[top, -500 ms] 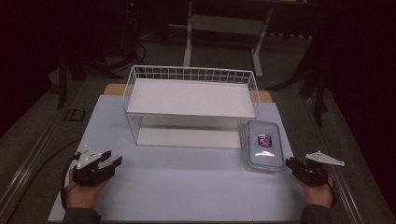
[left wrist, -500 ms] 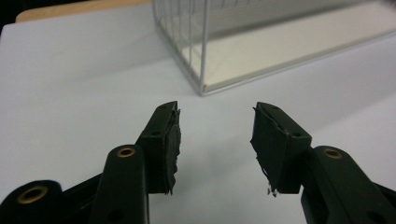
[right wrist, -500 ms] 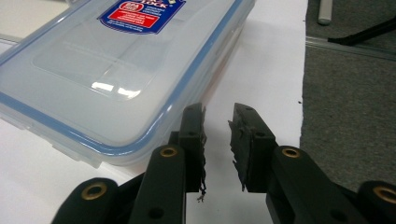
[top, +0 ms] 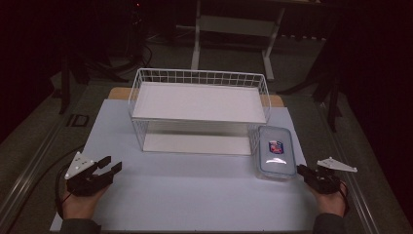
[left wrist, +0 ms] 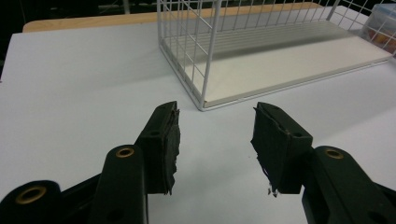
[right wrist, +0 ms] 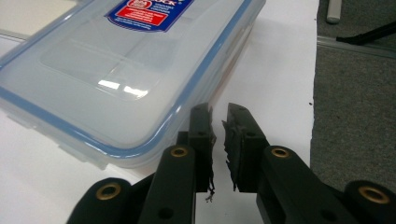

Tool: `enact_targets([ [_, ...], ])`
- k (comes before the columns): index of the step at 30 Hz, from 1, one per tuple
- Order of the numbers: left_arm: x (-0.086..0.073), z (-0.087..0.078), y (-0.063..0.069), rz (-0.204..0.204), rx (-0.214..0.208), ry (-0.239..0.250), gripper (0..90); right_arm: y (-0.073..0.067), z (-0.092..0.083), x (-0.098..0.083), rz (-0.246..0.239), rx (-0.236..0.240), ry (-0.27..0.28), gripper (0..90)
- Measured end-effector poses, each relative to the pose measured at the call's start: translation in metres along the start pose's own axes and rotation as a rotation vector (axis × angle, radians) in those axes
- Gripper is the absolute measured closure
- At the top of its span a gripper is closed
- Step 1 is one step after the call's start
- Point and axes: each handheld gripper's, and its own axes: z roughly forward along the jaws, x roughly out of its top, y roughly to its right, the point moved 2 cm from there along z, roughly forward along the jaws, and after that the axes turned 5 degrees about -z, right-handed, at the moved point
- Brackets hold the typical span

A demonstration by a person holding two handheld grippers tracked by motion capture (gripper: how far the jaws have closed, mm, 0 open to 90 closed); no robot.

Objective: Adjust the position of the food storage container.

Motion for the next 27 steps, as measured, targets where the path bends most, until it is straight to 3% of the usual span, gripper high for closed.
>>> enact_targets([
  [6, 0.001, 0.001, -0.001, -0.004, -0.006, -0.002, 51.3, 0.011, 0.011, 0.005, 0.04, 0.047, 0.017, 83.9],
  [11, 0.001, 0.001, -0.001, -0.001, -0.001, -0.005, 51.7, 0.011, 0.016, 0.006, 0.041, 0.062, 0.003, 89.1],
  [15, 0.0, 0.001, -0.001, -0.008, 0.004, -0.007, 51.7, 0.005, 0.011, 0.007, 0.004, 0.069, -0.02, 89.8],
  [22, 0.0, 0.003, -0.001, -0.011, 0.004, -0.011, 51.6, -0.001, -0.005, 0.004, 0.0, 0.124, -0.014, 89.9],
  [27, 0.0, 0.005, 0.0, -0.006, 0.0, -0.015, 51.6, -0.003, -0.007, 0.005, -0.012, 0.15, -0.024, 89.9],
])
